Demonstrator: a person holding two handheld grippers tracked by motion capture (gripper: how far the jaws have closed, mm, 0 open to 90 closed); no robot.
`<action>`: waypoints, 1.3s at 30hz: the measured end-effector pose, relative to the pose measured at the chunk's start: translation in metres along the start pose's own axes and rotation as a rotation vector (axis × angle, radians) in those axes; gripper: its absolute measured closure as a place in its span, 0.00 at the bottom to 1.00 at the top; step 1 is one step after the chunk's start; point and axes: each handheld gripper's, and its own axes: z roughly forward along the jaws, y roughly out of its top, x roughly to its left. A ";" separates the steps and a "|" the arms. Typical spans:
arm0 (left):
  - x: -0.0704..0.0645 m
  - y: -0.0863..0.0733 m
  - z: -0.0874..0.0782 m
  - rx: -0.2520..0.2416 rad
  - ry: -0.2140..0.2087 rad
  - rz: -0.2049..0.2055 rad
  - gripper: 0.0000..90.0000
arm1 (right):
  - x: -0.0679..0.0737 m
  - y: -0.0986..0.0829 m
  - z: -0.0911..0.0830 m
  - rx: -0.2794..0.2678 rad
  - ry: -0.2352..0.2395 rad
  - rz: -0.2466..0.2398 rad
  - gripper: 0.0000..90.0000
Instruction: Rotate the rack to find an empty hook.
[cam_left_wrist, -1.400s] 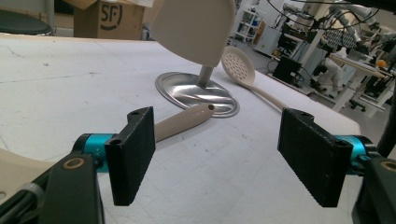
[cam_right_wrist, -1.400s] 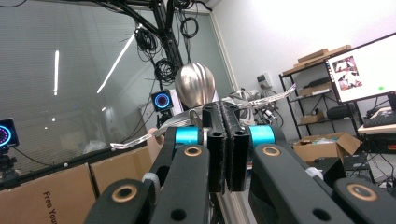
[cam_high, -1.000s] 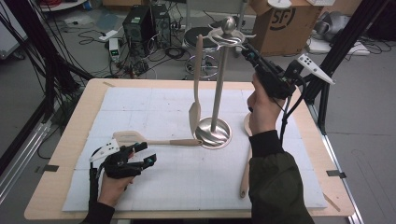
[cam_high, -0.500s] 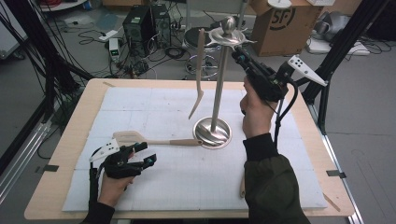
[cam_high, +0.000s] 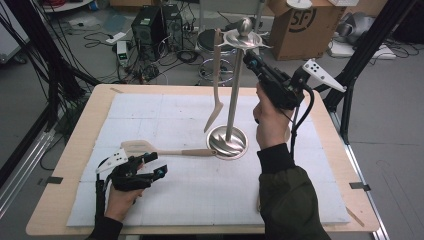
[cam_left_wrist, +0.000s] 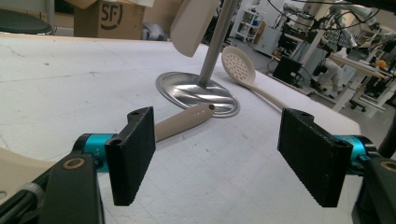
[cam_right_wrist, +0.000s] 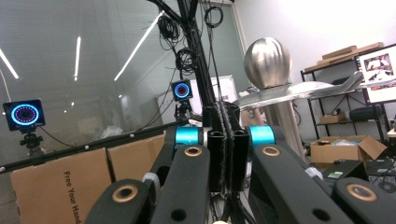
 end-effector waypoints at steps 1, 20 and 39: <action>0.000 0.000 0.000 0.004 0.002 0.003 0.31 | 0.001 0.000 0.000 0.003 0.003 0.001 1.00; 0.001 0.000 -0.001 0.004 0.005 0.002 0.31 | -0.002 0.000 -0.003 0.032 -0.009 -0.004 0.93; 0.001 0.000 -0.001 0.008 0.006 0.004 0.31 | -0.006 -0.008 -0.030 0.069 -0.050 -0.016 0.55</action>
